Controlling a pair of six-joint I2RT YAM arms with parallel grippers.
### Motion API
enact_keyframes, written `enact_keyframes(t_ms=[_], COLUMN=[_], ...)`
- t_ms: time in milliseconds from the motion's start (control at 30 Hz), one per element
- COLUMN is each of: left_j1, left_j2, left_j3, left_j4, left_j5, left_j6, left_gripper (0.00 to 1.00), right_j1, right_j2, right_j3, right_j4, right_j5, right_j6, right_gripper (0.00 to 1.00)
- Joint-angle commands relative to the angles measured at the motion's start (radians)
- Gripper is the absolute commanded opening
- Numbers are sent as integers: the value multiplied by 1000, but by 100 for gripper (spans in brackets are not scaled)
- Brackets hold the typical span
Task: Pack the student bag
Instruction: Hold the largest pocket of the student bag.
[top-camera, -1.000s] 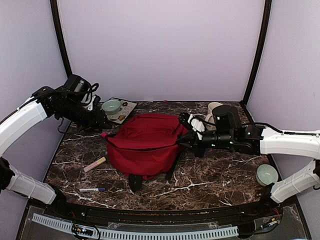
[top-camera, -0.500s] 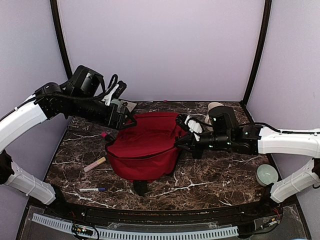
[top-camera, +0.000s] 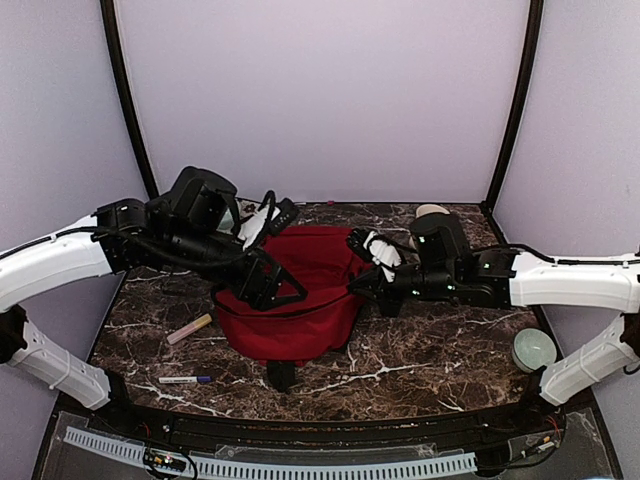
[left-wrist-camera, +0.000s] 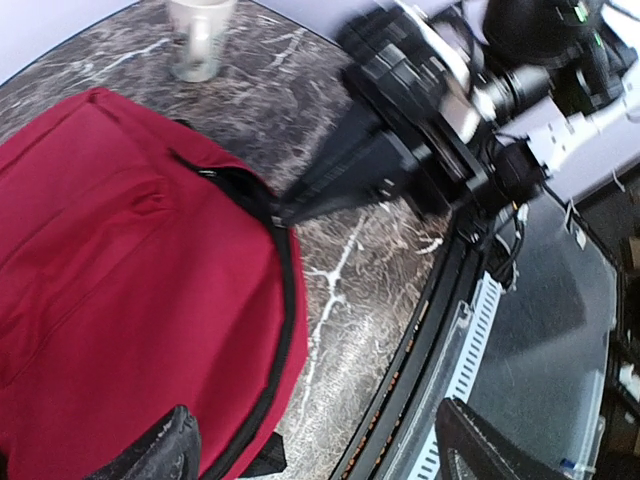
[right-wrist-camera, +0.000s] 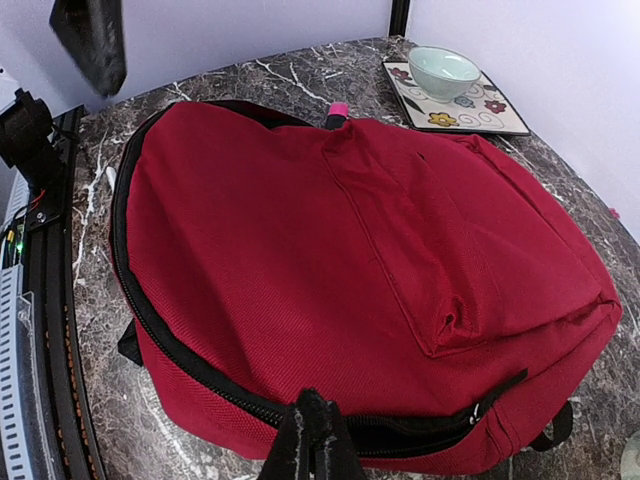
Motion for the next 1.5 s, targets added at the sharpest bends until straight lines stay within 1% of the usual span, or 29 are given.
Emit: enact_keyframes(t_ms=[0, 200, 400, 633, 700, 767, 833, 967, 1167, 1300, 1333, 1467], left_j1=[-43, -72, -107, -124, -131, -132, -132, -133, -133, -133, -133, -133], left_j2=[18, 75, 119, 152, 154, 156, 153, 127, 54, 23, 18, 7], left_j3=[-77, -139, -158, -232, -243, -238, -223, -204, -209, -230, -238, -257], left_j4=[110, 207, 264, 342, 351, 345, 330, 312, 284, 263, 262, 267], left_j5=[26, -31, -111, -154, -171, -174, -165, -158, -164, -176, -175, -165], left_j6=[80, 138, 207, 246, 259, 273, 282, 281, 263, 249, 248, 236], left_gripper=[83, 78, 72, 57, 48, 29, 17, 0, 0, 0, 0, 0], right_j1=[9, 12, 14, 14, 14, 14, 14, 14, 8, -44, -60, -101], right_j2=[10, 24, 38, 47, 50, 53, 55, 64, 79, 74, 81, 119], right_j3=[45, 64, 98, 114, 116, 118, 119, 115, 108, 59, 60, 77], right_j4=[84, 73, 33, 13, 15, 18, 26, 57, 99, 200, 206, 198], right_j5=[9, 6, 8, -3, -1, -1, 1, 2, 54, 111, 115, 132], right_j6=[18, 27, 20, 27, 27, 27, 28, 32, 2, 32, 59, 63], right_gripper=[0, 0, 0, 0, 0, 0, 0, 0, 0, 0, 0, 0])
